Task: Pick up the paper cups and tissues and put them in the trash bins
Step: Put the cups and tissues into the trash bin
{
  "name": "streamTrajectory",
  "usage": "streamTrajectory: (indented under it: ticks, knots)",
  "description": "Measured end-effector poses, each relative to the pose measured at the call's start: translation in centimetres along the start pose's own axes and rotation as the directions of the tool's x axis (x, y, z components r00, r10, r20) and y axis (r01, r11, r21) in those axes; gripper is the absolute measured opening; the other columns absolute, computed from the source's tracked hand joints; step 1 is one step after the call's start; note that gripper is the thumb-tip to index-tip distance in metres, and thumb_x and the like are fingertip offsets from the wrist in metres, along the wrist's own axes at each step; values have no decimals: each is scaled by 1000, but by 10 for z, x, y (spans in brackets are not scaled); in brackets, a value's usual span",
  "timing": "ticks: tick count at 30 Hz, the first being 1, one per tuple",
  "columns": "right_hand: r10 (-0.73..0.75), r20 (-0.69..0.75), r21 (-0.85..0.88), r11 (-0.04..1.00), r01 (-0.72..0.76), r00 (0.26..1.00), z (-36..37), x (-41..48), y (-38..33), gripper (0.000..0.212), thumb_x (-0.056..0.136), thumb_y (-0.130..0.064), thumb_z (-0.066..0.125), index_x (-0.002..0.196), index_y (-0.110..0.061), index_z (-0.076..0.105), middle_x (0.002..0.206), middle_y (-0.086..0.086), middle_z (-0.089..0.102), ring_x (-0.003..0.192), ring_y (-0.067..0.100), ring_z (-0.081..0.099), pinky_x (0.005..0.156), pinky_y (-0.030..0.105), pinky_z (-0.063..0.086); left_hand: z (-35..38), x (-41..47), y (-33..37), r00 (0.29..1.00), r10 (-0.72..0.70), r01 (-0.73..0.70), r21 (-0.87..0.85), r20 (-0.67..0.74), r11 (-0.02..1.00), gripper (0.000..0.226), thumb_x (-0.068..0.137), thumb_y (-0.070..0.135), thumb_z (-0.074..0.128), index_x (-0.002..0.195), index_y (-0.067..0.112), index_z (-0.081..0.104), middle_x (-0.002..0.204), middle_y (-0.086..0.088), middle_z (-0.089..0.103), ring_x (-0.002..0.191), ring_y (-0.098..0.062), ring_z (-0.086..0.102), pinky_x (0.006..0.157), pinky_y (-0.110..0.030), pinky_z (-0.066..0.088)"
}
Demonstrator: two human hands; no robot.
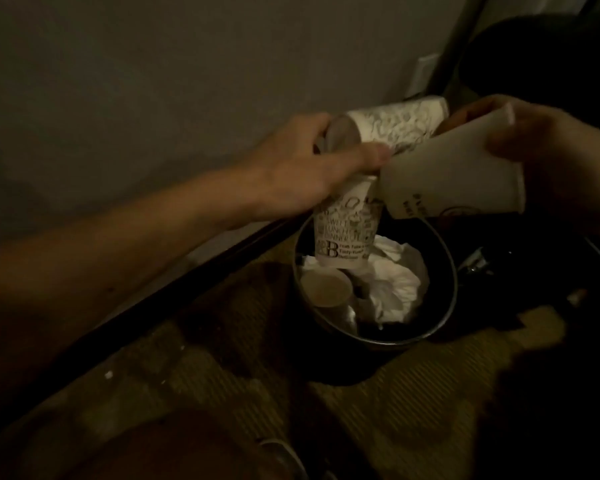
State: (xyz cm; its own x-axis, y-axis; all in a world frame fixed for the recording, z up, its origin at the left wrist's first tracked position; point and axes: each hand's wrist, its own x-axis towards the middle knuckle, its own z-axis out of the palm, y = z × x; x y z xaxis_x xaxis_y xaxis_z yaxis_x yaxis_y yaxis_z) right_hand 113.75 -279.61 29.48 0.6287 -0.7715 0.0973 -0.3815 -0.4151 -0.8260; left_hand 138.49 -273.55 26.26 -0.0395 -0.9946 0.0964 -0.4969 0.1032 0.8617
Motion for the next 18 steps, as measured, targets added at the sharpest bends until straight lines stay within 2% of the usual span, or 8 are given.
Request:
streamTrajectory:
  ticks: [1,4,6,9,12,15,16,18]
  knots:
    - [77,-8,102,992,-76,997,3,-4,5,37,75,-57,64,106,-37,66,103,-3,70,90,19,71,72,47,58,12,8,-6,999,-39,39,2,30,999,66,59,81,58,105,35,63,98,14,71,86,-6,70,69,-32,57]
    - [200,35,72,977,-203,979,13,-8,38,16,77,-50,65,90,-41,65,89,-9,69,77,14,72,52,25,56,39,23,-32,978,-131,132,5,161,991,65,55,80,59,107,41,57,102,18,69,87,-1,69,76,-29,56]
    - [299,53,34,953,-301,953,23,-9,56,13,81,-52,64,91,-45,62,93,-9,67,78,8,69,54,21,52,50,26,-48,956,-194,182,74,219,981,77,54,82,57,117,38,54,111,14,66,95,-6,68,85,-34,56]
    - [383,83,-57,924,-379,920,37,-5,76,37,75,-58,64,106,-42,54,101,-12,60,87,8,63,61,23,48,57,30,-64,942,-244,212,159,228,964,93,56,83,55,132,31,48,120,10,63,104,-10,64,90,-39,56]
    - [355,99,-199,922,-331,930,45,-3,87,43,77,-57,60,112,-40,44,100,-16,53,87,7,58,60,22,46,55,36,-65,946,-241,191,229,217,955,71,67,77,58,123,34,50,108,14,62,92,-5,64,74,-30,57]
    - [298,175,-317,919,-233,938,49,-6,90,29,82,-56,55,100,-37,44,99,-13,57,83,8,62,64,26,54,50,40,-63,952,-209,149,259,222,954,48,80,61,66,114,31,54,87,13,62,59,3,63,45,-15,45]
    - [283,208,-329,922,-205,936,50,-9,91,29,80,-56,56,100,-37,44,101,-13,59,83,9,64,66,27,57,47,41,-60,958,-190,125,286,213,950,45,80,59,67,112,29,56,85,14,62,57,6,62,43,-12,43]
    - [264,257,-373,915,-156,930,51,-16,90,37,75,-60,57,105,-41,47,107,-16,60,87,5,65,71,26,58,40,41,-53,981,-111,41,393,159,919,46,78,60,67,111,28,61,89,15,63,69,6,62,50,-8,44]
